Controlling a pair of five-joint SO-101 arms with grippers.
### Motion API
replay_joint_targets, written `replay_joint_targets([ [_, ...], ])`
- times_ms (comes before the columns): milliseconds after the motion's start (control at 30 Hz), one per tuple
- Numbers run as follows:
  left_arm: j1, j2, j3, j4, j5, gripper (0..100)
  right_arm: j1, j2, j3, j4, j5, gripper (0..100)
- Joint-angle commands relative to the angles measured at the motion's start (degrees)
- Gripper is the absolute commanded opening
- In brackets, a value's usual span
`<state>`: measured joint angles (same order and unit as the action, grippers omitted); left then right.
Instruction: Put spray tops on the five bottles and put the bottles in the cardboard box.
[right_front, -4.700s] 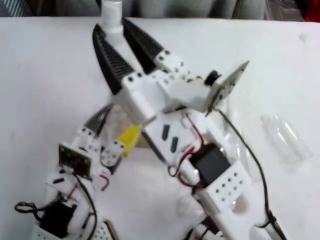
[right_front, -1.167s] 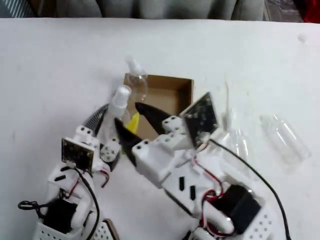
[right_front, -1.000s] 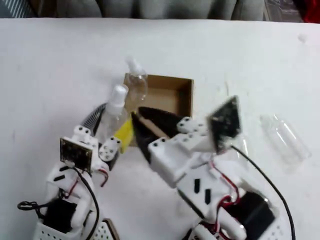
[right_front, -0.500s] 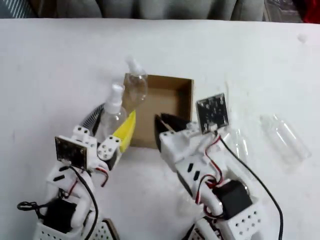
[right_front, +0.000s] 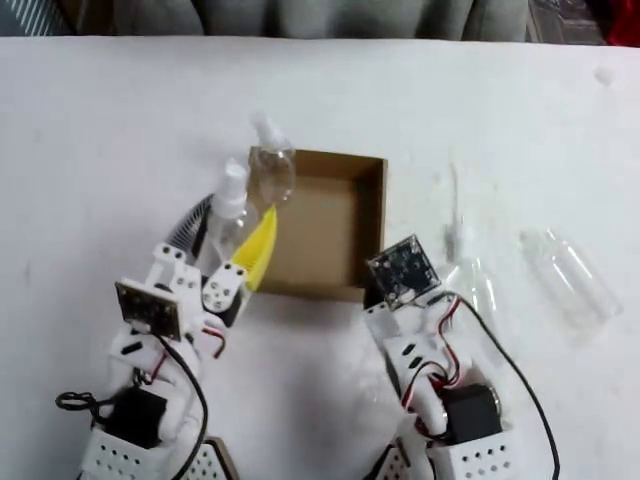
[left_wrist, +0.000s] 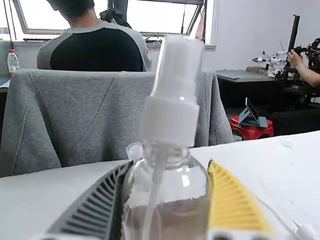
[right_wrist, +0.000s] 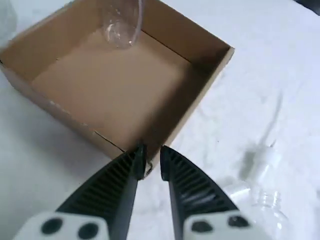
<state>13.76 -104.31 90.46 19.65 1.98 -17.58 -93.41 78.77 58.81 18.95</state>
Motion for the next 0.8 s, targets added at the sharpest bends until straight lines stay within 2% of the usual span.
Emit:
replay_joint_targets([
  [0, -0.8, -0.3, -1.0, -3.6, 0.9, 2, 4.4, -3.5, 4.0, 0.4, 1.7, 1.5],
  [167, -1.8, -0.3, -4.0, -4.4, 0.9, 2, 11.3, -8.0, 11.9, -0.8, 1.8, 1.5],
  [300, -1.8, 2.6, -7.2, -5.5, 0.9, 2, 13.0, -10.1, 14.9, -2.2, 1.8, 1.5],
  [467, -2.9, 22.2, -15.1, -16.7, 0.9, 2, 12.1, -9.7, 15.2, -2.2, 1.8, 1.5],
  [600, -3.5, 38.4, -23.8, -17.8, 0.8, 2, 12.3, -9.7, 15.2, -2.2, 1.8, 1.5],
  [700, -3.4, 43.6, -26.1, -18.8, 0.8, 2, 12.5, -9.7, 15.3, -2.2, 1.8, 1.5],
  [767, -3.0, 45.6, -25.1, -22.7, 0.8, 2, 12.4, -9.7, 15.3, -2.2, 1.8, 1.5],
])
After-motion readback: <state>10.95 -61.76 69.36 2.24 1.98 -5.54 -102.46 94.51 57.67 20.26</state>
